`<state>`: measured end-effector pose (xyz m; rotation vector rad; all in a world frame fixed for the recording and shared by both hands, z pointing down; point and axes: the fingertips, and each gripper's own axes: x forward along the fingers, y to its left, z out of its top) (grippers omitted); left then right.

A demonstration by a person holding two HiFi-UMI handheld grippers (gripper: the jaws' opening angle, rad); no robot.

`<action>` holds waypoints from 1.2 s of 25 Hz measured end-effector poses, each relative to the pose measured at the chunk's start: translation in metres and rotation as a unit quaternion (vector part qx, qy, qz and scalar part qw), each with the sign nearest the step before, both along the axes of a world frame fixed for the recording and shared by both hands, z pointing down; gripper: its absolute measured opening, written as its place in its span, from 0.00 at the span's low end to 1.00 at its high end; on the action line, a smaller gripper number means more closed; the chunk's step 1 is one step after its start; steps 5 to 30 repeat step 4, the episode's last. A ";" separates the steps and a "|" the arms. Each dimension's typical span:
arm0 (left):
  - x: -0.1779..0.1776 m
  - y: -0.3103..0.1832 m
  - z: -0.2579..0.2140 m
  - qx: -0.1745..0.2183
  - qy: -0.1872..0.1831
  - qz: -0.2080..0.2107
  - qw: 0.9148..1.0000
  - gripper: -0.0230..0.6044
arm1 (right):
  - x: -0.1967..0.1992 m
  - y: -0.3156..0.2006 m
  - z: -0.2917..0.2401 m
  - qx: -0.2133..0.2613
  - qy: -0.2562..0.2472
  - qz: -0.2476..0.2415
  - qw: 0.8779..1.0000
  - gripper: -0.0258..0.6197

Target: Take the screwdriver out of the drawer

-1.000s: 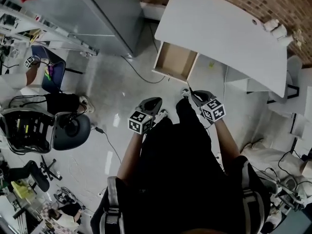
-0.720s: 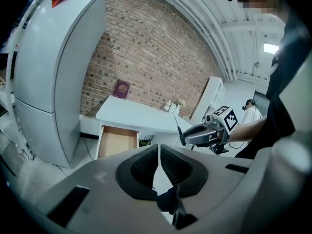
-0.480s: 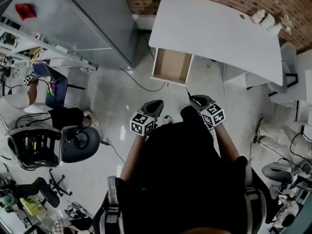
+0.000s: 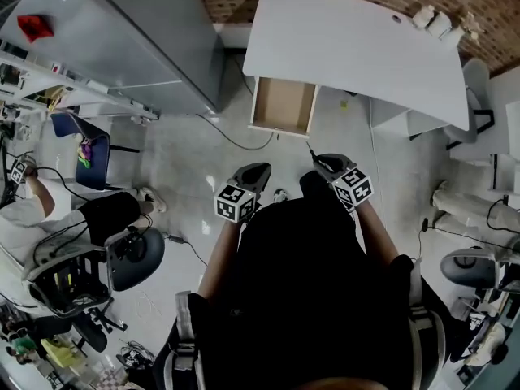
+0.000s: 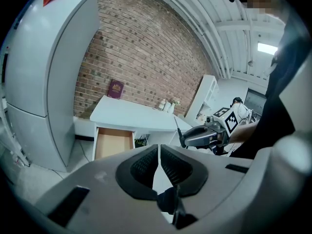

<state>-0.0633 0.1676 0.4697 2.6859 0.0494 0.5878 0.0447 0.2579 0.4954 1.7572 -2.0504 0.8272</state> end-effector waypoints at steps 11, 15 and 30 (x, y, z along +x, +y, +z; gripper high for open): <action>-0.005 0.003 -0.013 0.001 0.000 0.000 1.000 0.08 | -0.004 0.004 -0.013 0.000 0.003 0.000 1.000 0.22; -0.005 0.003 -0.013 0.001 0.000 0.000 1.000 0.08 | -0.004 0.004 -0.013 0.000 0.003 0.000 1.000 0.22; -0.005 0.003 -0.013 0.001 0.000 0.000 1.000 0.08 | -0.004 0.004 -0.013 0.000 0.003 0.000 1.000 0.22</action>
